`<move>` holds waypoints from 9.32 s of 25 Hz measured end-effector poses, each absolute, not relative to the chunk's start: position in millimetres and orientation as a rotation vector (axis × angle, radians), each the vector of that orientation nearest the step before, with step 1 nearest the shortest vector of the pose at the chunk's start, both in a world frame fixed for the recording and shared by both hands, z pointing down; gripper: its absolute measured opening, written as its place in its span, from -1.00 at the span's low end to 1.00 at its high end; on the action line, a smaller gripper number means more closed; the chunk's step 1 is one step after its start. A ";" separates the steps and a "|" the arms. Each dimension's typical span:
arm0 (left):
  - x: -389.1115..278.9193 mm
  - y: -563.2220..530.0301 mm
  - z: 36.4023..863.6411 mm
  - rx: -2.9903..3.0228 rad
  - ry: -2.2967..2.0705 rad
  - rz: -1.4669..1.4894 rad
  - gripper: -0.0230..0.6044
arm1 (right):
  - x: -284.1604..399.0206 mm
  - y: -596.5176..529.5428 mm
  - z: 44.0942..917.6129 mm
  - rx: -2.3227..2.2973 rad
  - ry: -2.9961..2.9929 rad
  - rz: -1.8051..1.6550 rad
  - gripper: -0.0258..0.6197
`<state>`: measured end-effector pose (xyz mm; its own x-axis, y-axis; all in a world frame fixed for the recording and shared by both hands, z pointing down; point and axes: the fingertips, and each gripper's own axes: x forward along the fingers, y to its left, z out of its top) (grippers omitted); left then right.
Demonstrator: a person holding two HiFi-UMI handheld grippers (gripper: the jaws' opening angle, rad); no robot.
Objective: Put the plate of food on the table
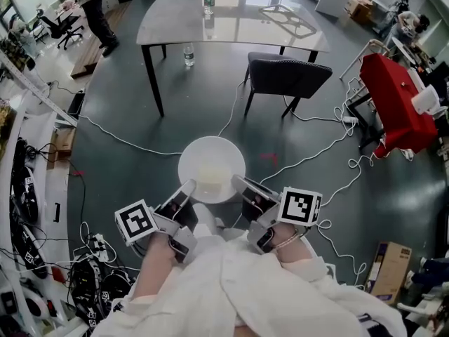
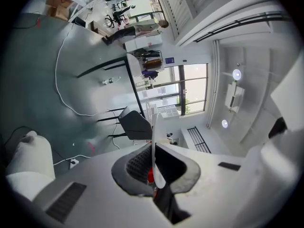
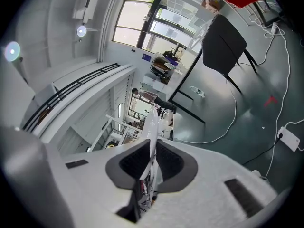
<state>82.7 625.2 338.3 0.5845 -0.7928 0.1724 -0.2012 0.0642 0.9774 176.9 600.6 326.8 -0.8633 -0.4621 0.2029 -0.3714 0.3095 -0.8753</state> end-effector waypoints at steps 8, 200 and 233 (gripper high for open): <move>79.0 600.9 342.4 1.487 -0.888 -0.534 -0.85 | 174.9 575.7 330.6 -0.820 2.471 -1.597 -0.83; -81.9 -226.8 510.8 1.311 -0.788 -0.055 -0.85 | 4.8 -245.4 510.9 -1.165 2.233 -2.163 -0.83; -79.8 -249.0 520.1 1.211 -0.754 -0.097 -0.85 | 13.3 -267.6 519.9 -1.188 1.877 -2.270 -0.86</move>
